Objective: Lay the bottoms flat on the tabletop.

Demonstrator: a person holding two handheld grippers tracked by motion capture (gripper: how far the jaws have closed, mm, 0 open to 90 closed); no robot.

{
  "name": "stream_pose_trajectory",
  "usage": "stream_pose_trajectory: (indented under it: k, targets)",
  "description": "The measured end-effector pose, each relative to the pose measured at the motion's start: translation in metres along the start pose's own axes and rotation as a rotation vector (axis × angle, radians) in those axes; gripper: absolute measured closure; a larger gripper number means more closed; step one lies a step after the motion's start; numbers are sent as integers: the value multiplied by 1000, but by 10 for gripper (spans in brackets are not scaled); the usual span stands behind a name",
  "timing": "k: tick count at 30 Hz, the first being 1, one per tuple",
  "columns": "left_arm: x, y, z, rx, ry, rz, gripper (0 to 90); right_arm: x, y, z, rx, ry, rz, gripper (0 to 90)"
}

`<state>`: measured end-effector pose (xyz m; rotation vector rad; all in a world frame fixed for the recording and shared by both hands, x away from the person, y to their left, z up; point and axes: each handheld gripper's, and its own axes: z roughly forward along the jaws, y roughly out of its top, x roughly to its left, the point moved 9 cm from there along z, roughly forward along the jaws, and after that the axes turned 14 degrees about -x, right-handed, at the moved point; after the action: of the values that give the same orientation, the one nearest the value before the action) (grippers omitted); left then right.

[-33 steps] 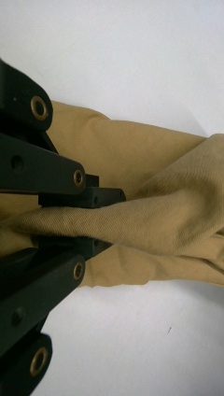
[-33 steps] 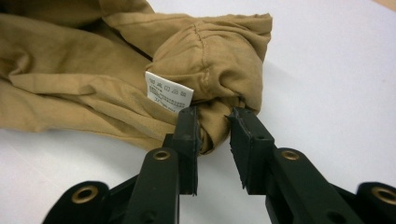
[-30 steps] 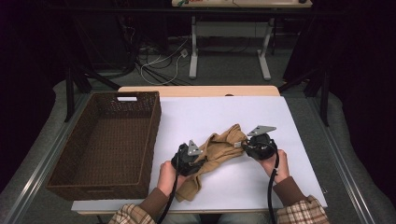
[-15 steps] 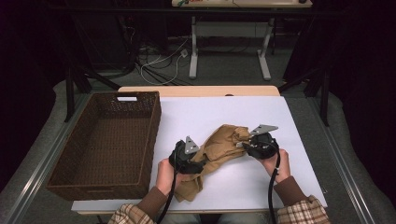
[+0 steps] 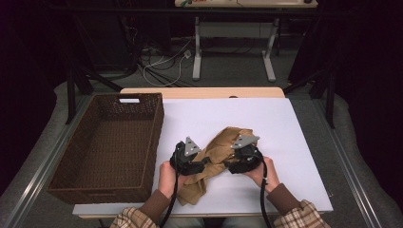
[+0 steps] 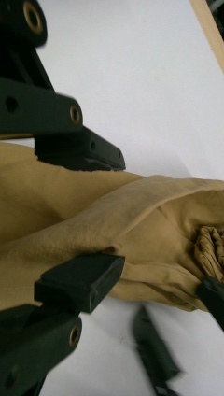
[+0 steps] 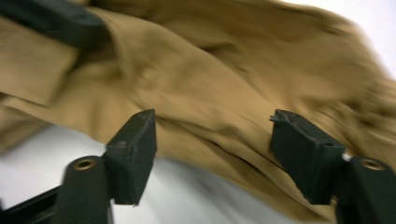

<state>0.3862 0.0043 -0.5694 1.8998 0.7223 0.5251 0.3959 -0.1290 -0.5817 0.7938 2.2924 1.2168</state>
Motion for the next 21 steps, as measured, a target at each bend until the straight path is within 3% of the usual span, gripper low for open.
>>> stream_pose_trajectory:
  k: [4, 9, 15, 21]
  targets:
    - [5, 0, 0, -5, 25, -2, 612, 19, 2, 18, 14, 47, -26, 306]
    - [10, -4, 1, 0, 35, -23, 715, 25, -6, 34, 60, 43, -31, 514]
    - [15, -7, 2, -3, 46, -35, 791, 26, -8, 33, 56, 53, -26, 811]
    - [16, -7, 1, -16, 46, -41, 806, 24, -3, 23, 48, 52, -49, 863]
